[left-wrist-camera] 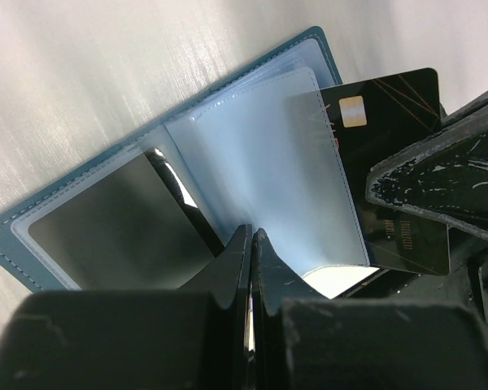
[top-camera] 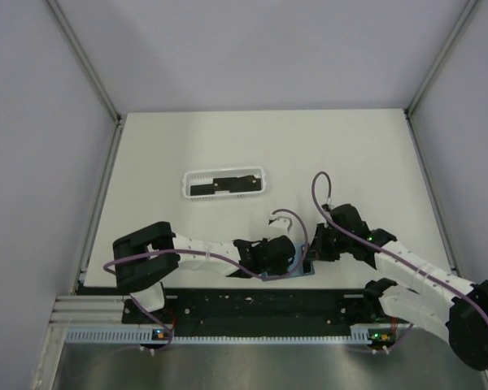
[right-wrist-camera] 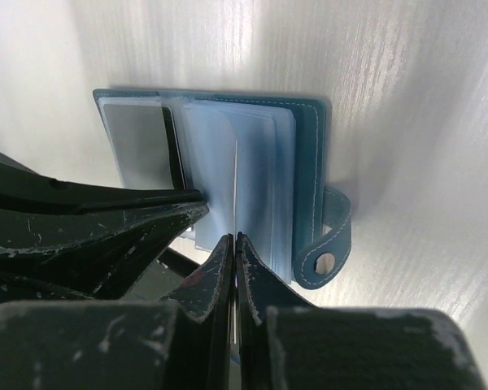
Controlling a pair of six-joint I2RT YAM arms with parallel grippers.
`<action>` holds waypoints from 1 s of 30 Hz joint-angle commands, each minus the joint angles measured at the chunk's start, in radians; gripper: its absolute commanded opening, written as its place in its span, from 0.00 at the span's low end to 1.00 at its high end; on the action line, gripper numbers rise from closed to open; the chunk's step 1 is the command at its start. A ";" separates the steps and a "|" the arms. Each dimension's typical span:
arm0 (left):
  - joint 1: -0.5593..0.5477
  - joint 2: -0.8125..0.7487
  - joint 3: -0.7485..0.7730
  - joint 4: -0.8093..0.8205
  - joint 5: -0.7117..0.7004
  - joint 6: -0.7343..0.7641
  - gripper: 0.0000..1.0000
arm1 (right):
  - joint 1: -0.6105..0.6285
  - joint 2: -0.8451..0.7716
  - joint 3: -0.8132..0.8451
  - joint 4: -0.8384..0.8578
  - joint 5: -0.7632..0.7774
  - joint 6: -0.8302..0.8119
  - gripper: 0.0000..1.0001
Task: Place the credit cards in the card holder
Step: Insert the credit card into the card holder.
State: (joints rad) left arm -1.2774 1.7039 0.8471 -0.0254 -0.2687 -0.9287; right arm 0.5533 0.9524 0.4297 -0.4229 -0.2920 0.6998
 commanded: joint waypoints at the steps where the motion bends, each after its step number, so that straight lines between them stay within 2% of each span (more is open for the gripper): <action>1: -0.002 0.059 -0.080 -0.208 0.060 0.050 0.00 | -0.004 0.019 -0.020 0.087 -0.039 0.018 0.00; 9: -0.002 0.020 -0.095 -0.133 0.083 0.065 0.00 | -0.004 0.005 -0.051 0.153 -0.070 0.041 0.00; 18: -0.004 -0.105 -0.098 -0.035 0.085 0.117 0.00 | -0.004 -0.069 -0.080 0.213 -0.098 0.070 0.00; 30: -0.003 -0.170 -0.068 -0.025 0.071 0.123 0.00 | -0.004 -0.038 -0.121 0.309 -0.176 0.112 0.00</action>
State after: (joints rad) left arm -1.2774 1.5730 0.7658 -0.0452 -0.1959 -0.8135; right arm 0.5533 0.9119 0.3145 -0.1913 -0.4282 0.7898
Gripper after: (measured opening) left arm 0.012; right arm 0.007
